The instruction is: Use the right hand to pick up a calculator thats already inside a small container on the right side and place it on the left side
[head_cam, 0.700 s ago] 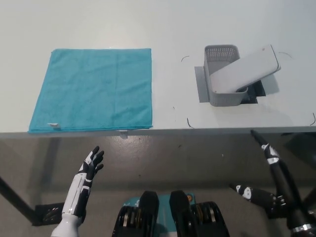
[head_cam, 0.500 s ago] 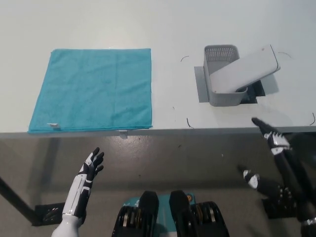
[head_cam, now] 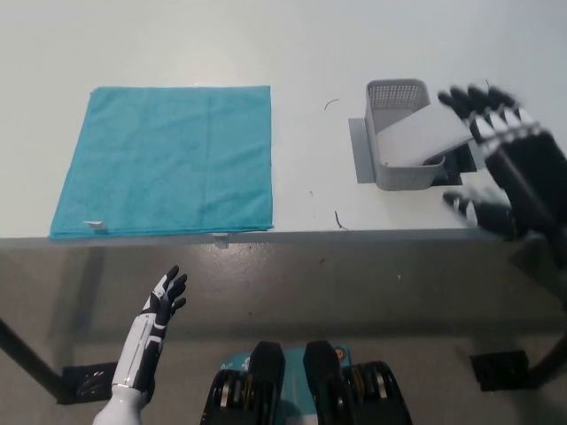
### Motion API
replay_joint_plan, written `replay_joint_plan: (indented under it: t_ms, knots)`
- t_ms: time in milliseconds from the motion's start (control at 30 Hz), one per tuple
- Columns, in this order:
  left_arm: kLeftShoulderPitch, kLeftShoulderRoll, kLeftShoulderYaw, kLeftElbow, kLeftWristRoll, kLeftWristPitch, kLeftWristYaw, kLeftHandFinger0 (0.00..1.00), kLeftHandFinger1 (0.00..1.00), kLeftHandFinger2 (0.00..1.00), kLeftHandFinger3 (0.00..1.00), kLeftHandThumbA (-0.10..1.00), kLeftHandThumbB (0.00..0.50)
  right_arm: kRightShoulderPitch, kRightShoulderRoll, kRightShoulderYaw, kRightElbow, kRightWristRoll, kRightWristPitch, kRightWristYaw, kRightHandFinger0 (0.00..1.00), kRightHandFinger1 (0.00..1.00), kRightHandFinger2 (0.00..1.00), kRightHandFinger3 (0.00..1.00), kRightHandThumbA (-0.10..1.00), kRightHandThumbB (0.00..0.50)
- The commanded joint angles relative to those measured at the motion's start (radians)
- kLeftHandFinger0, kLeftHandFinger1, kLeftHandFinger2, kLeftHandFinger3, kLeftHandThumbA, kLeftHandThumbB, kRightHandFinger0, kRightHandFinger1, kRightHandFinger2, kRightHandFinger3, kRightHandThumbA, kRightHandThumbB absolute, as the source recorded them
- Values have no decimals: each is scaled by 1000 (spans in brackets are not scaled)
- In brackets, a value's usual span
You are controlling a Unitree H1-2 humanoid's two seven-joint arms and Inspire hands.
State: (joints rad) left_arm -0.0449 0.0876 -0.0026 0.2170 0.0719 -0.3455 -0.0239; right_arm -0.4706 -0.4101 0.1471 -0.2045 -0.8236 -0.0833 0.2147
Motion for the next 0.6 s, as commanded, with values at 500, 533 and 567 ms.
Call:
replay_joint_plan:
  t_ms: [500, 533, 567]
  knots:
    - [-5, 15, -11, -35, 2, -101, -10, 1000, 1000, 1000, 1000, 1000, 0, -258, -88, 141, 258, -288, 190, 198, 1000, 1000, 1000, 1000, 1000, 459]
    - [-5, 15, -11, -36, 4, -100, -9, 1000, 1000, 1000, 1000, 1000, 0, -259, -92, 144, 261, -287, 189, 203, 1000, 1000, 1000, 1000, 1000, 450]
    - [-6, 16, -10, -35, 4, -102, -9, 1000, 1000, 1000, 1000, 1000, 0, -261, -93, 148, 264, -290, 190, 205, 1000, 1000, 1000, 1000, 1000, 456]
